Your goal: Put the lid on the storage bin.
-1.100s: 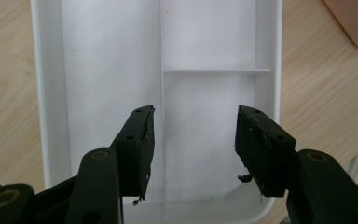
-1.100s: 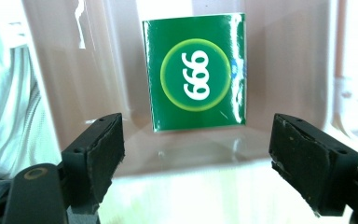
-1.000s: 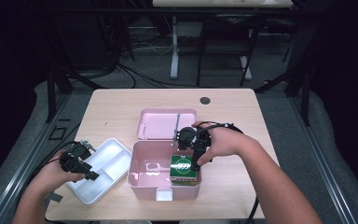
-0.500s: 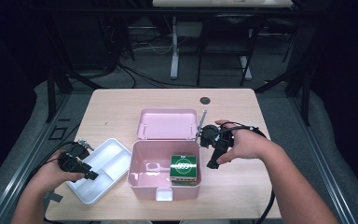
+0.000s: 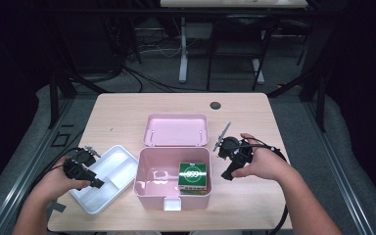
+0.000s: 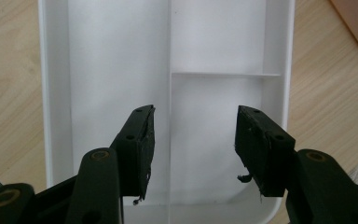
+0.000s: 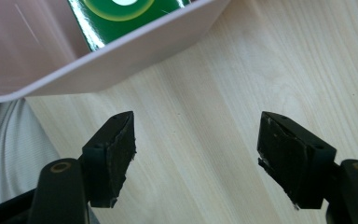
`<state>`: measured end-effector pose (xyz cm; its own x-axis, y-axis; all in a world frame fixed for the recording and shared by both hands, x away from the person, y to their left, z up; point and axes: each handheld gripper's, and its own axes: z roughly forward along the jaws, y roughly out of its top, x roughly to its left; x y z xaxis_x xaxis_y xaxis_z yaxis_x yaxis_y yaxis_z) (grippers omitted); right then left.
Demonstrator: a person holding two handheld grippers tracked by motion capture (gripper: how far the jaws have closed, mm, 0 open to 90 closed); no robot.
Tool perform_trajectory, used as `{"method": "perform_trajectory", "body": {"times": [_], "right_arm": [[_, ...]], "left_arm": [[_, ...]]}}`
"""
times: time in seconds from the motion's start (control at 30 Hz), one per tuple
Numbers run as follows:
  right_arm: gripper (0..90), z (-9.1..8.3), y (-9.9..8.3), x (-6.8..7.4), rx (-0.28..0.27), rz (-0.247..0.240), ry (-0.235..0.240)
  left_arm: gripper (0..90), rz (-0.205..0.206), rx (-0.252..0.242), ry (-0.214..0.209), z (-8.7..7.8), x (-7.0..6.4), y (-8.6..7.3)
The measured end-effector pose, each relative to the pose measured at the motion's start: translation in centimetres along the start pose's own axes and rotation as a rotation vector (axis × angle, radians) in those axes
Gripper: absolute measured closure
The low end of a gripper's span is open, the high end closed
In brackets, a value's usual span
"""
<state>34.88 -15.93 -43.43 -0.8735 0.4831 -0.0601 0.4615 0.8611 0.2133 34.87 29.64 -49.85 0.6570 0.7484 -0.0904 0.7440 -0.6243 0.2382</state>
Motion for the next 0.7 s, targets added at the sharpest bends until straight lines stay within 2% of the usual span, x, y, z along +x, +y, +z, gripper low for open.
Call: {"method": "perform_trajectory", "body": {"times": [0.07,0.13,0.17,0.23,0.27,0.3,0.37,0.43,0.53,0.57,0.7], "right_arm": [[28.6,0.1,-0.4,0.0,-0.022,0.021,-0.013],[30.3,0.1,-1.0,0.0,-0.052,0.056,-0.038],[32.7,0.2,-1.3,0.0,-0.07,0.074,-0.025],[33.6,0.6,-1.9,0.2,-0.085,0.101,-0.032],[34.6,0.9,-2.2,0.3,-0.091,0.113,-0.061],[35.4,1.0,-2.4,0.4,-0.073,0.127,-0.065],[35.4,1.9,-2.8,0.6,-0.111,0.166,-0.022],[35.4,2.4,-3.1,0.8,-0.12,0.176,-0.018],[35.3,3.1,-3.4,1.0,-0.113,0.187,-0.044],[35.3,3.3,-3.6,1.0,-0.122,0.2,-0.065],[35.0,3.4,-4.2,1.1,-0.177,0.243,-0.071]], "left_arm": [[47.8,0.008,-0.018,0.012,-0.1,-0.1,0.2],[47.8,0.011,-0.015,0.026,-0.2,-0.2,0.3],[47.8,0.013,-0.016,0.032,-0.2,-0.2,0.4],[47.8,0.007,-0.011,0.04,-0.4,-0.2,0.5],[47.8,0.008,-0.008,0.041,-0.5,-0.2,0.6],[47.8,0.004,-0.011,0.039,-0.6,-0.3,0.6],[47.8,-0.009,-0.014,0.036,-0.8,-0.3,0.7],[47.8,-0.028,-0.019,0.038,-0.8,-0.2,0.7],[47.8,-0.014,-0.007,0.047,-0.6,-0.1,0.7],[47.7,-0.018,-0.003,0.048,-0.6,-0.1,0.7],[45.7,-0.008,0.018,0.066,-0.4,-0.2,0.9]]}}
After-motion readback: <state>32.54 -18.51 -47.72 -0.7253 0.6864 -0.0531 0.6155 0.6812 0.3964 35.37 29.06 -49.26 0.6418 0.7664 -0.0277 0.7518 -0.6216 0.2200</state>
